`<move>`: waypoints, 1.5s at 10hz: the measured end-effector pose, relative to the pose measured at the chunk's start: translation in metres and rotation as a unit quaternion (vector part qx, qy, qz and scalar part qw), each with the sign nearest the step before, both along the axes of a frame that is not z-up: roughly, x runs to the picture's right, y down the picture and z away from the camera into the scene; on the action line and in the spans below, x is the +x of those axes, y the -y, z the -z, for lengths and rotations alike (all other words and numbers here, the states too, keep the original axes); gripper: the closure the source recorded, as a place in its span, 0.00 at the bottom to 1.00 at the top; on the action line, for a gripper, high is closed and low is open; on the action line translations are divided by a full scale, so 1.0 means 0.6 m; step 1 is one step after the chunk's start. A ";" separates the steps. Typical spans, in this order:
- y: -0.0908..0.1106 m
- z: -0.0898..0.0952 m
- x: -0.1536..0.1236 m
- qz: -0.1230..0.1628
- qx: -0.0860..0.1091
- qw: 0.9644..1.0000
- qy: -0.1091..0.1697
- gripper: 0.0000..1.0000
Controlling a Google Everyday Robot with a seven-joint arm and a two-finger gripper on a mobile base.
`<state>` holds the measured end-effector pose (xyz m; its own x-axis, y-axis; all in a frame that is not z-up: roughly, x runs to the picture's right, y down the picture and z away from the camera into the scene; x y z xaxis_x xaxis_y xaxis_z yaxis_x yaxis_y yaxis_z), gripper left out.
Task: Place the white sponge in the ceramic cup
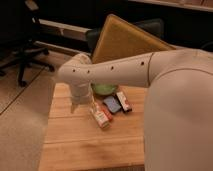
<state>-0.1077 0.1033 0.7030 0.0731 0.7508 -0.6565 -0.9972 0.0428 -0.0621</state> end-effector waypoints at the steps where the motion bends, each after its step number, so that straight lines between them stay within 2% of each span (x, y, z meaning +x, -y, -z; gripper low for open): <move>1: 0.000 0.000 0.000 0.000 0.000 1.000 0.000 0.35; 3: 0.004 0.001 0.002 0.003 0.004 1.000 0.002 0.35; 6: 0.056 -0.005 0.026 0.036 0.049 0.998 0.037 0.35; 7: 0.094 -0.005 0.052 0.059 0.074 0.994 0.057 0.35; 8: 0.126 -0.003 0.080 0.082 0.090 0.990 0.076 0.35; 11: 0.186 0.005 0.148 0.129 0.118 0.979 0.107 0.35; 13: 0.194 0.005 0.158 0.135 0.121 0.977 0.110 0.35; 15: 0.194 -0.026 0.199 0.128 0.125 0.980 0.088 0.35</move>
